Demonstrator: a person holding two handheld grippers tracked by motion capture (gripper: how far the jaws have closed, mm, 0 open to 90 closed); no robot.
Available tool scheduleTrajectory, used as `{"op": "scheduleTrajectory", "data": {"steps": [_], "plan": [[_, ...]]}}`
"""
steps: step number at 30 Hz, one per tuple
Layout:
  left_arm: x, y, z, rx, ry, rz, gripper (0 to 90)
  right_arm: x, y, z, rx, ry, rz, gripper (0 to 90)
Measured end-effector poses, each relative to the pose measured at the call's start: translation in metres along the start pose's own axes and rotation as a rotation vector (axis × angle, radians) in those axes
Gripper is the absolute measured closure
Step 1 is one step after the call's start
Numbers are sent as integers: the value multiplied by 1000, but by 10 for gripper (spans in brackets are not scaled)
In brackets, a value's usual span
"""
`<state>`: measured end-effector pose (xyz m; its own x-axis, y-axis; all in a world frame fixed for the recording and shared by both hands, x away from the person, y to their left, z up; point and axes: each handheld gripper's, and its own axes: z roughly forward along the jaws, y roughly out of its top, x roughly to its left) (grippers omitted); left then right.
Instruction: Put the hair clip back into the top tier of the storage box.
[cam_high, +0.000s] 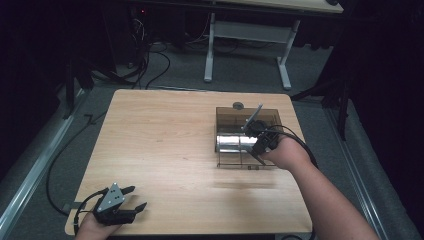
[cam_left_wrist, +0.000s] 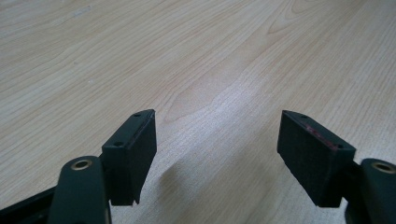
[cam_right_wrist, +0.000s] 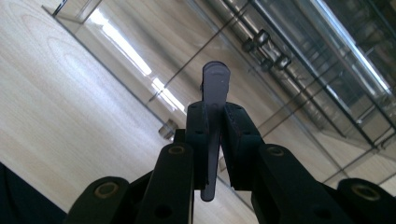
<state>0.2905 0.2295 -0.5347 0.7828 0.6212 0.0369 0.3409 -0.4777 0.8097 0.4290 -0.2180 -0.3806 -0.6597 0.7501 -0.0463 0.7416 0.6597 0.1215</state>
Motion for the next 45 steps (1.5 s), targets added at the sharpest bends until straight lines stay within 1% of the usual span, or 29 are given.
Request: {"op": "scheduleTrajectory", "data": {"steps": [2,3,5,6,9,10,11,12,13,14,15,16,17,19,21,24,25,28,29,30,32,35,37,38,39,41,43,44,45], "plan": [[0,0,0,0,-1,-1,288,0,4,2,8,-7,-5,813],[0,0,0,-1,-1,-2,288,-1,6,3,8,-2,-6,813],[0,0,0,-1,-2,-3,288,-2,8,6,5,-3,-25,813],[0,0,0,-1,-2,-3,288,0,9,6,18,-6,0,813],[0,0,0,-1,-1,-3,288,-2,11,10,11,0,-12,813],[0,0,0,-1,0,-4,287,-1,11,10,15,-5,-5,813],[0,0,0,-2,1,-4,287,-3,12,11,12,-1,-26,813],[1,0,0,-2,1,-5,288,-3,13,12,12,-3,-31,813],[1,0,0,-1,0,-5,287,-2,13,13,22,-2,-7,813],[1,0,0,-1,1,-6,288,-2,13,14,22,-3,-10,813],[1,0,0,0,2,-6,288,-4,13,15,15,1,-27,813],[1,0,0,0,4,-7,288,-4,14,15,15,1,-22,813],[1,0,0,1,5,-6,288,-6,14,16,11,8,-34,813],[1,0,0,1,6,-8,288,-6,14,17,14,11,-25,813],[1,0,0,2,6,-11,288,-7,14,19,13,7,-37,813],[1,0,0,2,7,-13,287,-9,13,19,18,6,-37,813],[1,0,0,2,7,-12,287,-9,13,20,16,14,-28,813],[1,0,0,3,7,-12,288,-9,12,22,15,9,-43,813],[1,0,0,3,7,-13,287,-7,11,22,22,11,-16,813],[1,0,0,3,7,-12,287,-7,11,23,24,15,-12,813],[1,0,0,3,7,-12,288,-9,11,25,19,15,-43,813],[1,0,0,1,6,-14,287,-8,11,26,30,11,-17,813],[1,0,0,1,6,-14,287,-8,12,27,31,10,-14,813],[1,0,0,-2,7,-15,288,-9,13,27,24,15,-30,813],[1,0,0,-3,7,-14,288,-11,14,28,20,13,-56,813],[1,0,0,-3,6,-15,287,-9,14,29,33,14,-39,812],[1,0,0,-3,5,-15,288,-9,15,32,39,19,-39,812],[1,0,0,-2,5,-14,288,-9,15,33,36,16,-52,812],[1,0,0,-2,5,-14,288,-9,15,33,36,18,-47,812]]}}
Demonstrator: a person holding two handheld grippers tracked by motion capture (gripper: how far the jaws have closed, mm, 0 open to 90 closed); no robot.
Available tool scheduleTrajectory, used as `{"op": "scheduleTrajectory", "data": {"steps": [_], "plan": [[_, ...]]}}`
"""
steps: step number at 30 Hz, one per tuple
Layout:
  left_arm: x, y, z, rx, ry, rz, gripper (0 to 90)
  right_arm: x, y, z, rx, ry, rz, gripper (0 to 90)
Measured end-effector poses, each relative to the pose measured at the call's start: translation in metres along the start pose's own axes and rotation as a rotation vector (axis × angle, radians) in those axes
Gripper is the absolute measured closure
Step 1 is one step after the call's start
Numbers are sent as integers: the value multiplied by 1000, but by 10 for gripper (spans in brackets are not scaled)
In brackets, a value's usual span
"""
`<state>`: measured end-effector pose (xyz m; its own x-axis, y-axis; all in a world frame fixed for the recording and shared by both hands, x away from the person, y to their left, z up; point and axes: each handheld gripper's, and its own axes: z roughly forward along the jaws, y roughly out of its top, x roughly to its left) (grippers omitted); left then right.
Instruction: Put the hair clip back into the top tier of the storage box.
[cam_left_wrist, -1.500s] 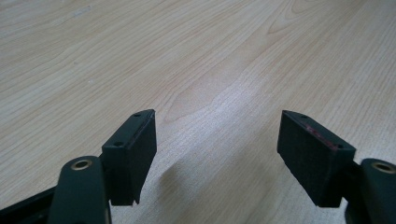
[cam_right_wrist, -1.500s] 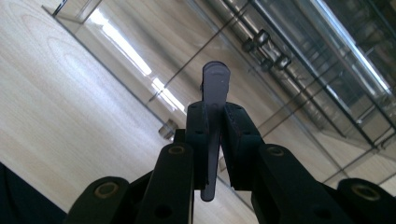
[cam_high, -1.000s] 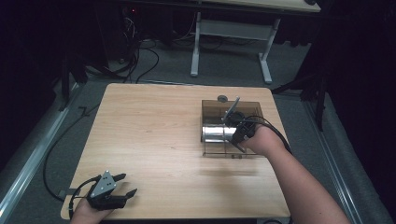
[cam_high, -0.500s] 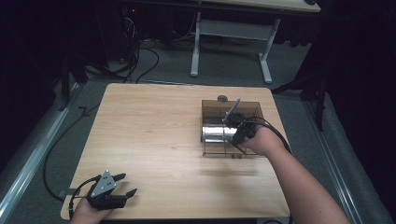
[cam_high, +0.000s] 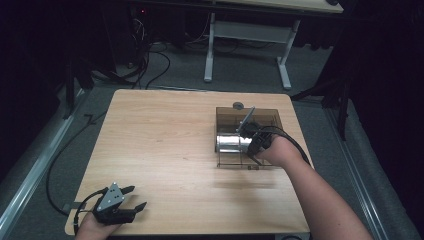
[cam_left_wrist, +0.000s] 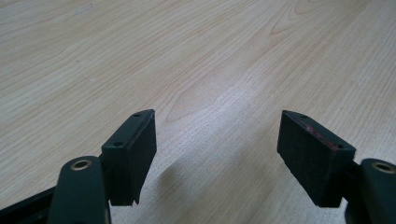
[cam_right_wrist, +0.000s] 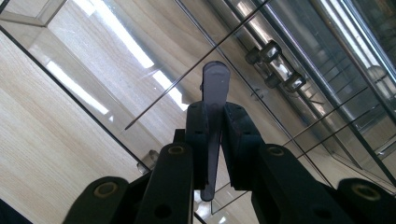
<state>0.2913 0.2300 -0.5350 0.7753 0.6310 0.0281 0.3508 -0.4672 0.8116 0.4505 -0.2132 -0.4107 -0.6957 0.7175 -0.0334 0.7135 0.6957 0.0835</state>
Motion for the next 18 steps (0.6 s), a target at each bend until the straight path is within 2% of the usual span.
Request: {"op": "scheduleTrajectory", "data": {"steps": [4,8,15,18], "plan": [[0,0,0,-1,0,0,288,0,0,1,5,-4,-2,810],[0,0,0,-1,-1,1,288,0,0,3,8,4,17,809],[0,0,0,-1,-1,1,288,-1,-1,8,8,11,10,791],[0,0,0,0,-1,1,288,0,-2,6,12,22,44,752]]}}
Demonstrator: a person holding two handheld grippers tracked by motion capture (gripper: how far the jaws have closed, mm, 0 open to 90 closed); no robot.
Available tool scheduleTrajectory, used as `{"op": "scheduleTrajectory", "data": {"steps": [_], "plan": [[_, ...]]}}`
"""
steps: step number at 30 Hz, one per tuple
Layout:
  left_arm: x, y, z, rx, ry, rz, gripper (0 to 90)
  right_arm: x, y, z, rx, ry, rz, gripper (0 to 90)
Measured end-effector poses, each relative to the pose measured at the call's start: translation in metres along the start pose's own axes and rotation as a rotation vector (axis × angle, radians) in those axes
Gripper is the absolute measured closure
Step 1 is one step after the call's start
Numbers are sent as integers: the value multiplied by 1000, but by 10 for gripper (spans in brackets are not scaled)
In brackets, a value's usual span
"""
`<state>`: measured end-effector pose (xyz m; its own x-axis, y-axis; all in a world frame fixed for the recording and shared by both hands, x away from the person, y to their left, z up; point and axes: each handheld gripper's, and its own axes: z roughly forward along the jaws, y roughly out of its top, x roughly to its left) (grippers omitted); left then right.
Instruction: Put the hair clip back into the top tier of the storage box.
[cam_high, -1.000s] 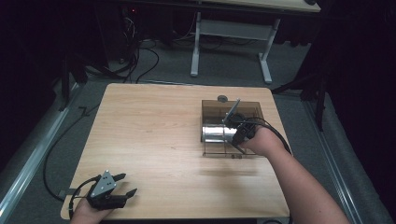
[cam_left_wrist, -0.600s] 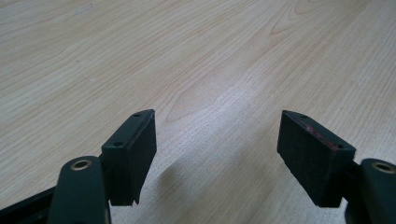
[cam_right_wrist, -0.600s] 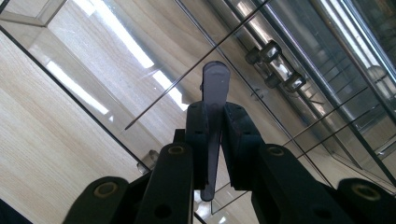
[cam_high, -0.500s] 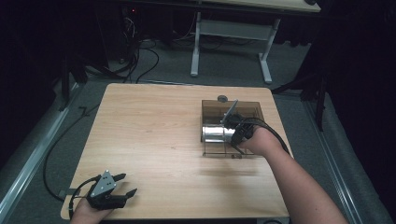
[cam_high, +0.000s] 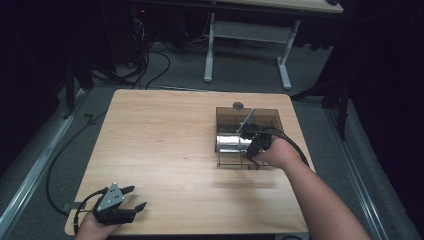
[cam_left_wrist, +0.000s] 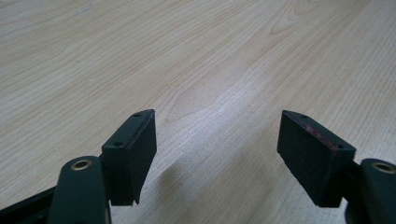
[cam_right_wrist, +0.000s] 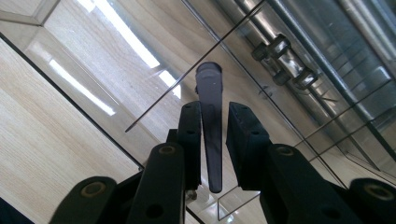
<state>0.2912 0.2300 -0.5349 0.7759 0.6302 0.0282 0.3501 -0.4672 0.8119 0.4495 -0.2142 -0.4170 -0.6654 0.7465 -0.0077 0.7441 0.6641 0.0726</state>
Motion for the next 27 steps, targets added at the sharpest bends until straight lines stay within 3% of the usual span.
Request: {"op": "scheduleTrajectory", "data": {"steps": [5,9,16,20,22,27], "plan": [[0,0,0,0,0,-1,288,1,-3,-10,-31,-4,10,749],[0,0,0,0,0,-1,288,3,-9,-20,-52,-8,14,807],[0,0,0,5,3,-2,289,10,-34,-32,-96,-3,45,895],[0,0,0,2,8,-7,289,18,-48,-31,-112,7,75,897],[0,0,0,2,10,-8,289,19,-53,-27,-125,8,59,896],[1,0,-1,-2,12,-14,288,25,-63,-19,-140,24,73,893]]}}
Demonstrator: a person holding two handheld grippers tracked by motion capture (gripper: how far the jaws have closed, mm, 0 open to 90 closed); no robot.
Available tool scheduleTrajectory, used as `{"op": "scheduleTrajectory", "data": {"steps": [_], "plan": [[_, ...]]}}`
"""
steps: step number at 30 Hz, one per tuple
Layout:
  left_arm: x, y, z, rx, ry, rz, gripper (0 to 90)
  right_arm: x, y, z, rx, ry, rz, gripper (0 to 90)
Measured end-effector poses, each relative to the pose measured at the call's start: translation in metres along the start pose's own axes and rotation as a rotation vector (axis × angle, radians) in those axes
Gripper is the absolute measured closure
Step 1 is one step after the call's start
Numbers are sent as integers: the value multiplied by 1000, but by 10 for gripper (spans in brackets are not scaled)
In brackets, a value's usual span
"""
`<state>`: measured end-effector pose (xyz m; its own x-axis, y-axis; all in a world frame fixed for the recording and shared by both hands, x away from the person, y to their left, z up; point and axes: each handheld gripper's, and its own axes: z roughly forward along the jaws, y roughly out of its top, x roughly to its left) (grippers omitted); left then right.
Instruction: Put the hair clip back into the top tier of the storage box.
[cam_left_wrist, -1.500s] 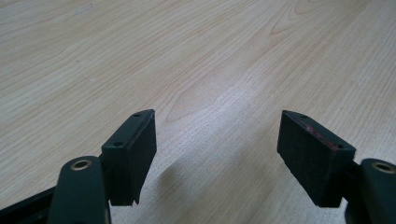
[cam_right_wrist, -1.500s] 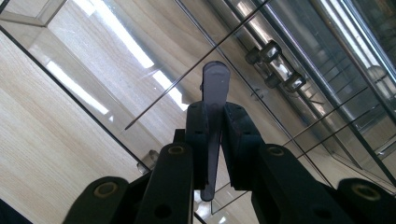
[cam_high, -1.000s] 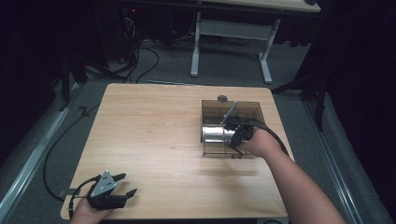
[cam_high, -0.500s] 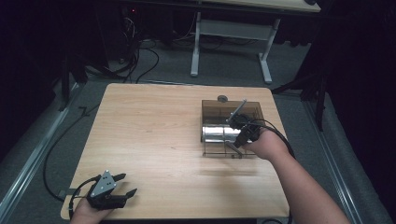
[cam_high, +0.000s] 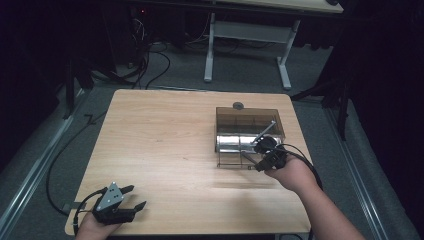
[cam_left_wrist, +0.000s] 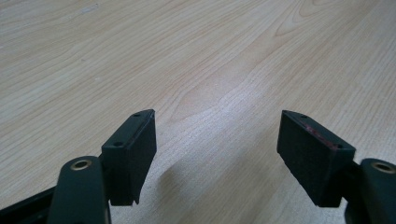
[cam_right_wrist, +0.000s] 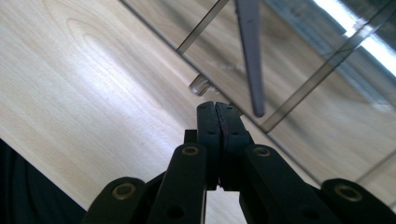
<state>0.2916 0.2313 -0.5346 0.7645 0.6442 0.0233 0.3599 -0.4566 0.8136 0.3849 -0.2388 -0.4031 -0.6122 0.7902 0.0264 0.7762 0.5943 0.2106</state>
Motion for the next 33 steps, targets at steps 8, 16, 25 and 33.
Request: {"op": "scheduleTrajectory", "data": {"steps": [8,16,25,33], "plan": [[0,0,0,-6,5,-7,288,3,-15,11,-20,1,12,892],[0,0,0,-10,3,-7,288,5,-26,25,-27,29,56,881],[1,0,-1,-14,1,-11,289,11,-32,44,-47,26,52,846],[2,-1,-1,-23,1,-20,289,25,-45,68,-182,14,24,777]]}}
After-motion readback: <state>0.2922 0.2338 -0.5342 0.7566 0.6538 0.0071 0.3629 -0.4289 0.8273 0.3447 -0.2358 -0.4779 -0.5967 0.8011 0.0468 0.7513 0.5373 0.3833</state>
